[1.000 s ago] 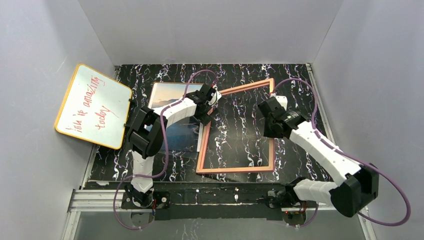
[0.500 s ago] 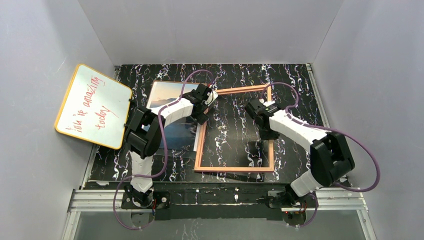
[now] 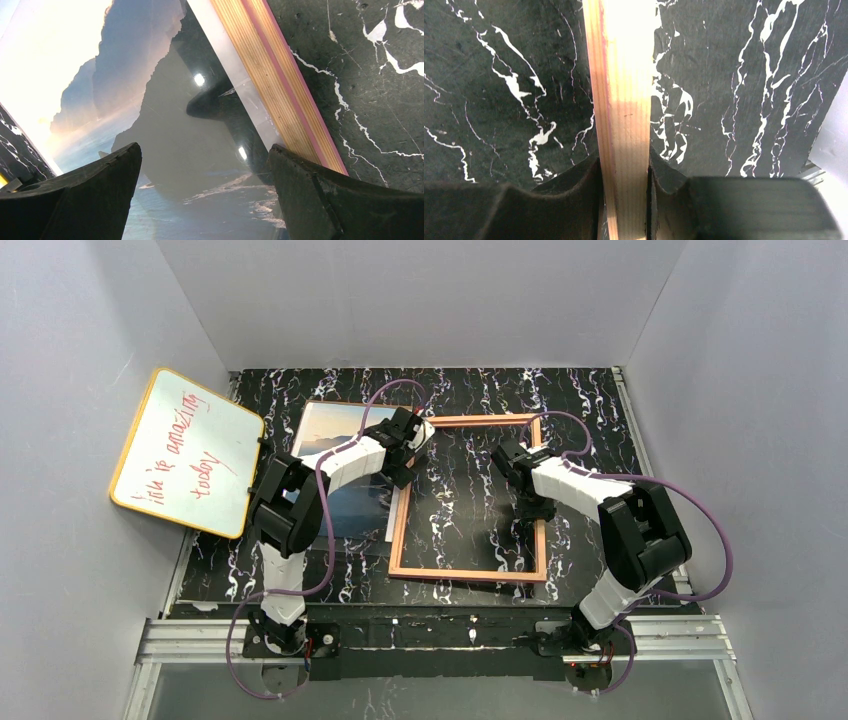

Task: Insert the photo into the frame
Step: Turn over the photo frame at the center of the board, then move the photo frame to the center of the board.

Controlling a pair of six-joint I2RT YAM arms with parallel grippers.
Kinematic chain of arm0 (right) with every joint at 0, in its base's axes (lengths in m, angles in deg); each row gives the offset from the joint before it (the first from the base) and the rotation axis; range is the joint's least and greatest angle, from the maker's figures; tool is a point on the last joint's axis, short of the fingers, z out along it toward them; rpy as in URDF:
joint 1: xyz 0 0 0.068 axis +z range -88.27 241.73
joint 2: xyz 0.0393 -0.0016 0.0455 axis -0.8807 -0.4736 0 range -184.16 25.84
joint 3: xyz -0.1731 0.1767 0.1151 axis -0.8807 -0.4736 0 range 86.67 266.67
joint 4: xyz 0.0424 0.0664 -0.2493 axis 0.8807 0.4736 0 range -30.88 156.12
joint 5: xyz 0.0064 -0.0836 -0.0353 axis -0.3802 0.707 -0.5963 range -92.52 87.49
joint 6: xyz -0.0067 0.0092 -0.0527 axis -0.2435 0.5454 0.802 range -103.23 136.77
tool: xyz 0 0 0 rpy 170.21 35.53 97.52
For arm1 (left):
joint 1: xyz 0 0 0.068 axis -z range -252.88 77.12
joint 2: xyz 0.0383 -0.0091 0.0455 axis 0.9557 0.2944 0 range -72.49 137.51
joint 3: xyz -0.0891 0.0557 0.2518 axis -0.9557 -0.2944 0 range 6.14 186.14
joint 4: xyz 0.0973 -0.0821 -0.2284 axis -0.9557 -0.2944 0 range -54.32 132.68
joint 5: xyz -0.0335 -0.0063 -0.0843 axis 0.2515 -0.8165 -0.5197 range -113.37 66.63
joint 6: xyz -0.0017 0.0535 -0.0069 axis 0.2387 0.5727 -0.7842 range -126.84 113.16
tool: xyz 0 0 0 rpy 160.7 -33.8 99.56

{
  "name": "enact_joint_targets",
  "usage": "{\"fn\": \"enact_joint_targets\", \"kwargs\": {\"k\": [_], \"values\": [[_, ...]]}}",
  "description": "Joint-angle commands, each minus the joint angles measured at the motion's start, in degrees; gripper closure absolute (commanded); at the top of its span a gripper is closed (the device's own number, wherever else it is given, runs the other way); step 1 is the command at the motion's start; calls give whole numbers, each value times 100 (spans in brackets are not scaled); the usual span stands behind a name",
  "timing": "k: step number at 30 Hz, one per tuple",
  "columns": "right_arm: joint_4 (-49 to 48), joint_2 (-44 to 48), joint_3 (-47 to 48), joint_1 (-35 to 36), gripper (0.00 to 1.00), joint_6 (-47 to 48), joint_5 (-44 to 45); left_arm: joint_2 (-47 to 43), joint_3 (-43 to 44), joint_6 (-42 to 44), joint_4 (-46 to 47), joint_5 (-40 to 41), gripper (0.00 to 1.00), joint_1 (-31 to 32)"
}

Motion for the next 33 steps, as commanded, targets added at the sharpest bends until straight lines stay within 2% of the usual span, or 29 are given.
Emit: {"fn": "enact_joint_targets", "kwargs": {"k": [1, 3, 6, 8, 14, 21, 27, 30, 33], "values": [[-614, -105, -100, -54, 61, 48, -72, 32, -264, -61, -352, -354, 2, 98], [-683, -112, -135, -129, 51, 122, -294, 32, -285, -60, -351, -363, 2, 104], [-789, -66, -210, -235, 28, 287, -642, -24, -386, 88, -298, -381, 2, 136], [-827, 18, -228, -291, 22, 346, -751, -57, -452, 144, -275, -373, 2, 150], [-682, 344, 32, -638, 20, 199, -1209, -176, -516, 42, -184, -328, 2, 254], [-848, 952, 106, -1034, 22, -93, -2581, 21, -69, -236, -189, -184, 2, 719], [-1019, 1230, 44, -1141, 22, -10, -3541, 232, 249, -376, -355, -190, 2, 802], [-1141, 1197, 99, -1130, 22, -205, -3926, 141, 499, -500, -679, -327, 2, 761], [-1509, 1150, 156, -988, 23, -595, -4311, -68, 1091, -681, -1361, -891, 2, 394]]}}
